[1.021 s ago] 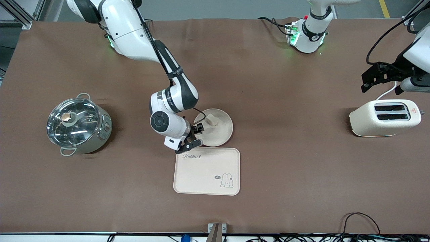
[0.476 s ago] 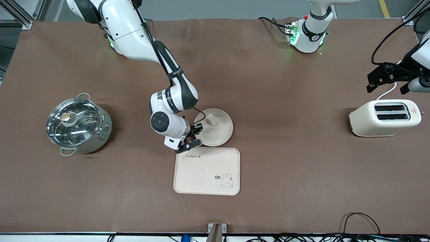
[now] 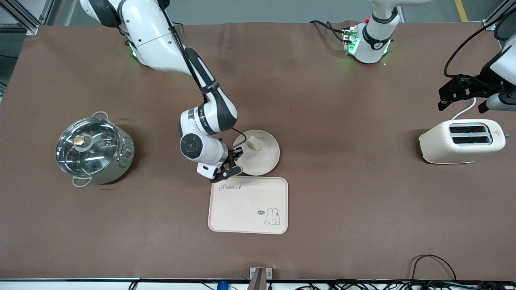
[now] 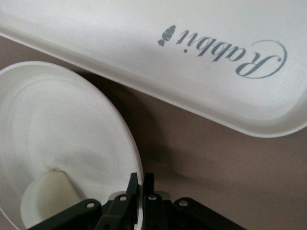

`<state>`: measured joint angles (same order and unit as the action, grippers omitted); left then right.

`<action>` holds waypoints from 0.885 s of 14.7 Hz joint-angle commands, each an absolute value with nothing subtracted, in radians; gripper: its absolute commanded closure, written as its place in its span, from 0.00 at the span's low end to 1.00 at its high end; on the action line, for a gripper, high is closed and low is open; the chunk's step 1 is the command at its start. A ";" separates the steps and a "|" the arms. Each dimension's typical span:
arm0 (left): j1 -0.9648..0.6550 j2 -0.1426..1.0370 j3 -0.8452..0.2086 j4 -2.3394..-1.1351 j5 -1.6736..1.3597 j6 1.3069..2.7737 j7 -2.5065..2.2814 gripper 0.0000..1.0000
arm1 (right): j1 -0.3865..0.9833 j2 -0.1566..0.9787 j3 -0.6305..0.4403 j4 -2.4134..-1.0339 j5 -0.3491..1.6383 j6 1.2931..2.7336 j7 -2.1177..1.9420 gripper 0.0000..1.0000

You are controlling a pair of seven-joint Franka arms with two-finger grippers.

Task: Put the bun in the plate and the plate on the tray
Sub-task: 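Reach the right gripper to the plate rim and grasp it, then lift the plate with the right gripper and move it onto the tray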

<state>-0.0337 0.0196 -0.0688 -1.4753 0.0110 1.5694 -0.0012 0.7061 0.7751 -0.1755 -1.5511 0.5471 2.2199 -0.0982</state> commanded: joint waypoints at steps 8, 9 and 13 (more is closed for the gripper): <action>-0.031 0.031 -0.069 -1.451 0.003 1.549 -0.003 0.00 | 0.678 0.744 -0.176 -1.565 0.665 2.125 -0.092 0.99; -0.031 0.031 -0.069 -1.451 0.003 1.549 -0.003 0.00 | 0.658 0.735 -0.175 -1.560 0.678 2.097 -0.095 0.99; -0.031 0.031 -0.069 -1.451 0.003 1.549 -0.003 0.00 | 0.592 0.695 -0.176 -1.514 0.742 1.978 -0.094 0.99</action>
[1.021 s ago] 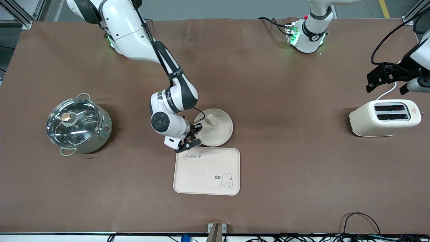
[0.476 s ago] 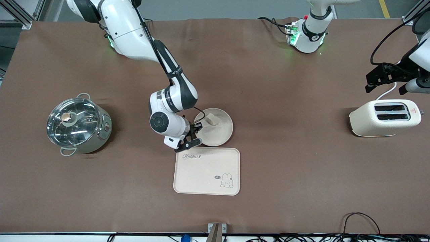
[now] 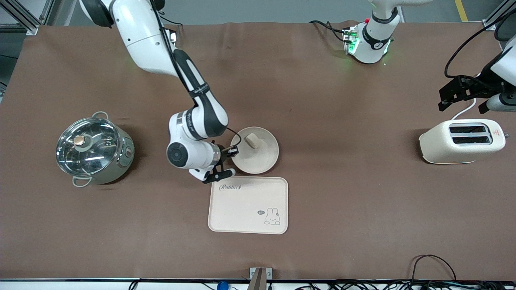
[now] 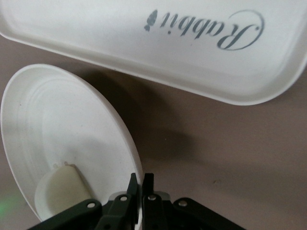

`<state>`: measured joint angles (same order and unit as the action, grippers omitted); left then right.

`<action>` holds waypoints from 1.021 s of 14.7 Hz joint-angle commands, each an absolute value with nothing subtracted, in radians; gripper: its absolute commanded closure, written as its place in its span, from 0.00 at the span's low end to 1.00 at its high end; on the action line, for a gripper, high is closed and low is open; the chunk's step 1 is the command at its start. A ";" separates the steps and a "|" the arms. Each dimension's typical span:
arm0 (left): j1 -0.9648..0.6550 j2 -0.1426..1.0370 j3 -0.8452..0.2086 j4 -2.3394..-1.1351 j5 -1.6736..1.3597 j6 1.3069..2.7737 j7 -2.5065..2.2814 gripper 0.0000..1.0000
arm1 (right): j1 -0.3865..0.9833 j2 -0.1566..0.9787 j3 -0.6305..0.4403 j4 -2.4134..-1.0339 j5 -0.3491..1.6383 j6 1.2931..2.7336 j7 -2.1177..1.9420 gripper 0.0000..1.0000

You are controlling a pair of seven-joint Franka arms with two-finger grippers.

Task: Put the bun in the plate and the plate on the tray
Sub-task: 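Lift the plate with the right gripper and move it onto the tray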

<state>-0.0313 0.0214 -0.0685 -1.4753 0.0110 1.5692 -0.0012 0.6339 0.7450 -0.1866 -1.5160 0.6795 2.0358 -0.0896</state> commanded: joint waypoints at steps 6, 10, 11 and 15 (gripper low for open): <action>-0.029 0.031 -0.069 -1.451 0.005 1.549 -0.002 0.00 | 0.506 0.764 -0.176 -1.338 0.799 1.985 -0.089 0.99; -0.029 0.031 -0.069 -1.451 0.005 1.537 -0.003 0.00 | 0.497 0.810 -0.175 -1.298 0.810 2.130 -0.086 0.99; -0.029 0.031 -0.069 -1.451 0.005 1.537 -0.002 0.00 | 0.497 0.830 -0.175 -1.267 0.816 2.164 -0.060 0.99; -0.031 0.031 -0.069 -1.450 0.003 1.537 -0.003 0.00 | 0.488 0.934 -0.175 -1.116 0.816 2.175 -0.028 0.99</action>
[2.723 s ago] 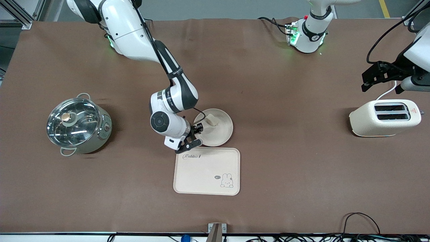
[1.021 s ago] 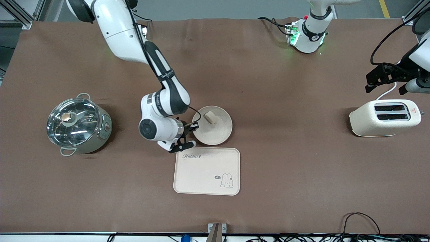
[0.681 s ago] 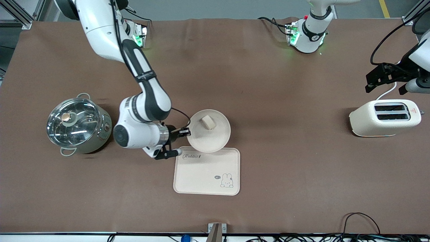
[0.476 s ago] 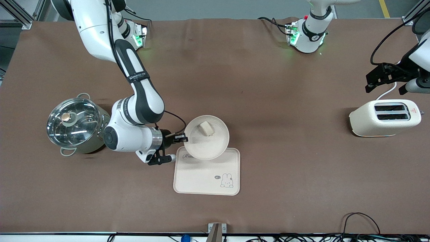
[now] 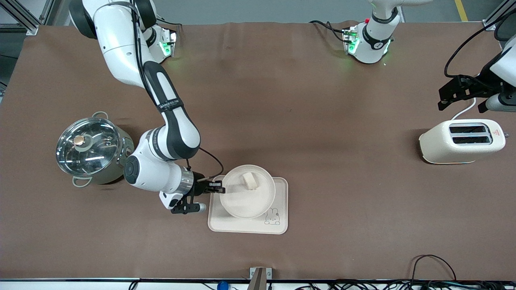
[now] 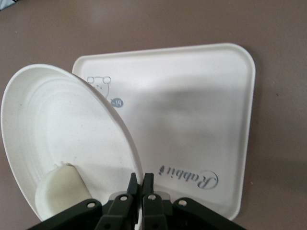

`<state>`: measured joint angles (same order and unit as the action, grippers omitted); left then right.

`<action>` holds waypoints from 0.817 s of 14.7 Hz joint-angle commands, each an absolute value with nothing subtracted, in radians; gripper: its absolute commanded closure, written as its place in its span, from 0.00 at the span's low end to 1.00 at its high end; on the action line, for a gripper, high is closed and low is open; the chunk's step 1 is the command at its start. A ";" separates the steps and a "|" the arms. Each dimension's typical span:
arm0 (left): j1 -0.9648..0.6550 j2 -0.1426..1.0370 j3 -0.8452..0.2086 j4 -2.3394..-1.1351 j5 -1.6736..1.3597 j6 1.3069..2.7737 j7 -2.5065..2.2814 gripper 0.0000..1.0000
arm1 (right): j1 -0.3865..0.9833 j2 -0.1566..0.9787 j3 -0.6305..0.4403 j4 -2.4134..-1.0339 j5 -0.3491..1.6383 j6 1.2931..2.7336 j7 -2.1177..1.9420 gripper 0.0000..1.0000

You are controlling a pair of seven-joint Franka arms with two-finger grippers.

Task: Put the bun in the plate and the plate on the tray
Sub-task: 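Lift the plate with the right gripper and move it onto the tray, then lower the plate onto the tray and open the right gripper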

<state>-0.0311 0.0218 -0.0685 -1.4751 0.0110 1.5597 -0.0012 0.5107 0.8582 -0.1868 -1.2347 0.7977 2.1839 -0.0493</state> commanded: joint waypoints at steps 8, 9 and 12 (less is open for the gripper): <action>-0.029 0.031 -0.069 -1.450 0.003 1.537 -0.002 0.00 | 0.471 1.022 -0.140 -1.086 0.816 2.299 -0.031 0.99; -0.031 0.031 -0.069 -1.451 0.003 1.537 -0.003 0.00 | 0.469 1.032 -0.137 -1.086 0.818 2.299 -0.031 0.99; -0.031 0.031 -0.069 -1.451 0.003 1.537 -0.005 0.00 | 0.466 1.040 -0.120 -1.088 0.824 2.299 -0.031 0.99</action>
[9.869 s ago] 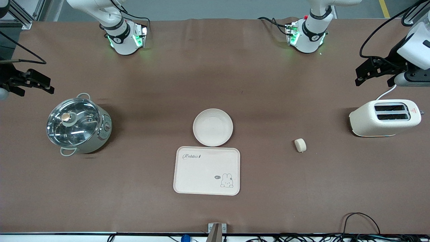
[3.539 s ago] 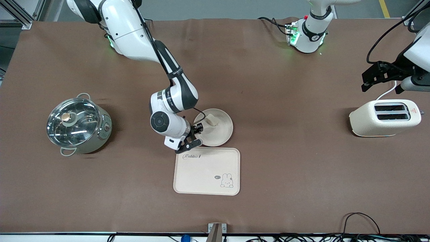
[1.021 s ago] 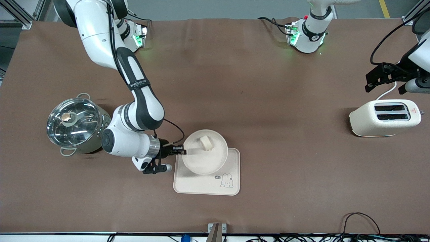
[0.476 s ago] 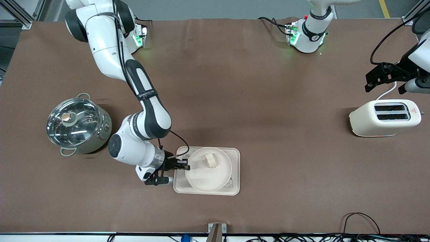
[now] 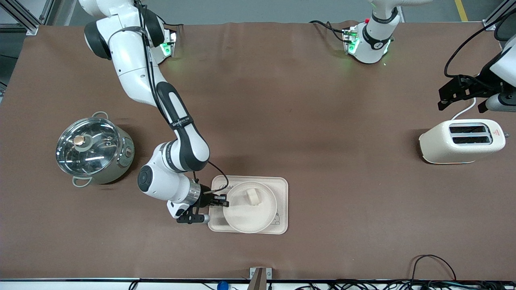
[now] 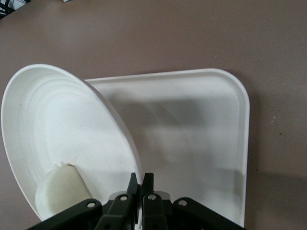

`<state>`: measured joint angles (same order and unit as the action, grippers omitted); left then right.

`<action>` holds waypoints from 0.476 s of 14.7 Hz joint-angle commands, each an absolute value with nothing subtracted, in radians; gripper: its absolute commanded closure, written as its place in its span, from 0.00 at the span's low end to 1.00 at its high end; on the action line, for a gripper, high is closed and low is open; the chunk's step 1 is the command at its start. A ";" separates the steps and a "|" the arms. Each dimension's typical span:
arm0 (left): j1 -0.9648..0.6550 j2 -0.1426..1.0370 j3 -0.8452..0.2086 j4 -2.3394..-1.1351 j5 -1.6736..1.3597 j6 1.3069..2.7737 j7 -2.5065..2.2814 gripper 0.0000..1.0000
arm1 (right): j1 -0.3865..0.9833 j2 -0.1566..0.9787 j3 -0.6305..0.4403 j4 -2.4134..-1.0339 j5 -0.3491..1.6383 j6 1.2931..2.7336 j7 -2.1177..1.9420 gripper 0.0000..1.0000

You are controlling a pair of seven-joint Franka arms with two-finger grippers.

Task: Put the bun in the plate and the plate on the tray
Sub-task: 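Lower the plate onto the tray and open the right gripper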

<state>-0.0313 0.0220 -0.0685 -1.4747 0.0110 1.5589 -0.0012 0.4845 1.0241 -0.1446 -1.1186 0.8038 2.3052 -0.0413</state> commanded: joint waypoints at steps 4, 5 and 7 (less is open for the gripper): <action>-0.032 0.031 -0.069 -1.451 0.003 1.537 -0.005 0.00 | 0.460 1.052 -0.120 -1.089 0.822 2.299 -0.032 0.99; -0.031 0.031 -0.069 -1.451 0.003 1.537 -0.005 0.00 | 0.456 1.058 -0.120 -1.092 0.822 2.299 -0.034 0.98; -0.029 0.032 -0.069 -1.451 0.003 1.537 -0.003 0.00 | 0.456 1.071 -0.120 -1.092 0.824 2.299 -0.032 0.97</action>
<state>-0.0315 0.0221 -0.0685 -1.4747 0.0110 1.5588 -0.0012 0.4755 1.0475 -0.1393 -1.1178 0.8041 2.3048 -0.0381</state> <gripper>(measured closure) 0.000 0.952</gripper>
